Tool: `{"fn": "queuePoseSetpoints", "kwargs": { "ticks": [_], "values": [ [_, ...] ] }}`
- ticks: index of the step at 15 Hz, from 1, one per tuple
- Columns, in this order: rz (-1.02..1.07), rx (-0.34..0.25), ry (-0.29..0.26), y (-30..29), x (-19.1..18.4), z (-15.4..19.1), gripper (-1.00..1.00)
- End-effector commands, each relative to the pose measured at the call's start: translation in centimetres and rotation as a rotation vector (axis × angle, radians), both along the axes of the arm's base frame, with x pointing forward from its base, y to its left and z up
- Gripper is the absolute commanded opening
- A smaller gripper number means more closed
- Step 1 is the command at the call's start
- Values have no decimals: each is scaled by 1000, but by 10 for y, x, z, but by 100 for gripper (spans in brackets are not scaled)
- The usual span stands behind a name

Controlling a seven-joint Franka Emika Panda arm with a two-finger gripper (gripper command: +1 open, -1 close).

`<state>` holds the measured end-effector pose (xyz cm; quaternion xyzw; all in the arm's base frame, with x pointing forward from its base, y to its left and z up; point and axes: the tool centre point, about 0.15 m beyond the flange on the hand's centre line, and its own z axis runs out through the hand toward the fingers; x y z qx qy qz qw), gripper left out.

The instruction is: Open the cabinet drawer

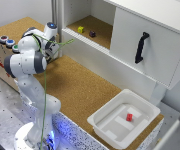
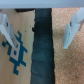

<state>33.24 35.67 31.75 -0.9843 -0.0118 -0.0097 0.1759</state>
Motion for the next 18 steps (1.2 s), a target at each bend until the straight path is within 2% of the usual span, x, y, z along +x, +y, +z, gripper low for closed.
{"fn": "queuePoseSetpoints", "kwargs": {
  "ticks": [1, 5, 11, 18],
  "values": [
    [-16, 42, 66, 1, 12, -8, -100],
    [-17, 58, 66, 1, 13, -8, -100],
    [-22, 91, 110, -2, 11, -20, -100],
    [-29, 107, 104, -9, 16, -17, -100]
  ]
}}
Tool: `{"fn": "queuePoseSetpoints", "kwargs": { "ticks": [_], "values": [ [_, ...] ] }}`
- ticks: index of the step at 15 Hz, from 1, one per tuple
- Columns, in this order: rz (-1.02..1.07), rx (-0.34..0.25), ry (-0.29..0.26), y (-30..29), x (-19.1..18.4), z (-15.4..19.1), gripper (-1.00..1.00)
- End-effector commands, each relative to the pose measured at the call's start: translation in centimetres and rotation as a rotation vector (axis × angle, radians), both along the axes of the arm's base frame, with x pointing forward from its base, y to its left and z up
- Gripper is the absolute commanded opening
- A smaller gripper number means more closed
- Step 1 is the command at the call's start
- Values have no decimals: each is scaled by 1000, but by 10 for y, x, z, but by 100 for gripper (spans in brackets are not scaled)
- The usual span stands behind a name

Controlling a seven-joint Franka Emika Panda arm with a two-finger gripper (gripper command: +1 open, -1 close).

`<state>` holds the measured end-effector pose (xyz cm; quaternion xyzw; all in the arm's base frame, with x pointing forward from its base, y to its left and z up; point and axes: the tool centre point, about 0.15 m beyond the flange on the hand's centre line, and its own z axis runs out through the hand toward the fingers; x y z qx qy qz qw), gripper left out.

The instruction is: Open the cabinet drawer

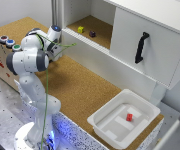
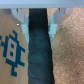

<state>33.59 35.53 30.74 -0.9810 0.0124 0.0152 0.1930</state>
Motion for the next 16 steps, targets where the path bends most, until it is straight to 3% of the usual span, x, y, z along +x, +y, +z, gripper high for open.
{"fn": "queuePoseSetpoints", "kwargs": {
  "ticks": [1, 16],
  "values": [
    [3, 74, 43, -10, 13, -6, -100],
    [-27, 108, 74, -78, 26, -23, -100]
  ]
}}
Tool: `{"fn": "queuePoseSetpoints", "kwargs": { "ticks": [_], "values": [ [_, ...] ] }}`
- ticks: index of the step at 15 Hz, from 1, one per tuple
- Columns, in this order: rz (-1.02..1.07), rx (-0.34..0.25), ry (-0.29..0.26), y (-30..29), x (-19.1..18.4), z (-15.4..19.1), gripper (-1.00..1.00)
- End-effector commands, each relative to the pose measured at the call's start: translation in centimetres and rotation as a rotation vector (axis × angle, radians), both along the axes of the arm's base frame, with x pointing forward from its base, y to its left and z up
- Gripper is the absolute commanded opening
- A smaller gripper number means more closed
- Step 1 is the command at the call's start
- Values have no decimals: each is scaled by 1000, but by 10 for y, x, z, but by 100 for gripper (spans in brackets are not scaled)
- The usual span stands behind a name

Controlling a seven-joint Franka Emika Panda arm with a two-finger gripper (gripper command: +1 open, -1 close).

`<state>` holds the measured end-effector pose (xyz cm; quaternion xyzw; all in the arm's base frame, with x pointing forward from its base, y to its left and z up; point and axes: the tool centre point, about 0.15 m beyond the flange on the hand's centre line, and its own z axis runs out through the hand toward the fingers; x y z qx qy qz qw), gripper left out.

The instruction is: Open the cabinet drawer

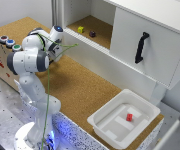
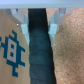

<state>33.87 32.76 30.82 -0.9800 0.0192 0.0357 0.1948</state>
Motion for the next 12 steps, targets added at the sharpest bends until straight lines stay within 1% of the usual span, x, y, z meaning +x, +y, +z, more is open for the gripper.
{"fn": "queuePoseSetpoints", "kwargs": {
  "ticks": [1, 5, 7, 8, 12],
  "values": [
    [-39, 103, 35, -59, 24, -26, -100],
    [-85, 95, 28, -84, 29, -28, -100],
    [-83, 74, 11, -94, 35, -26, -100],
    [-81, 59, -6, -99, 39, -24, -100],
    [-102, 44, -24, -116, 49, -20, -100]
  ]
}}
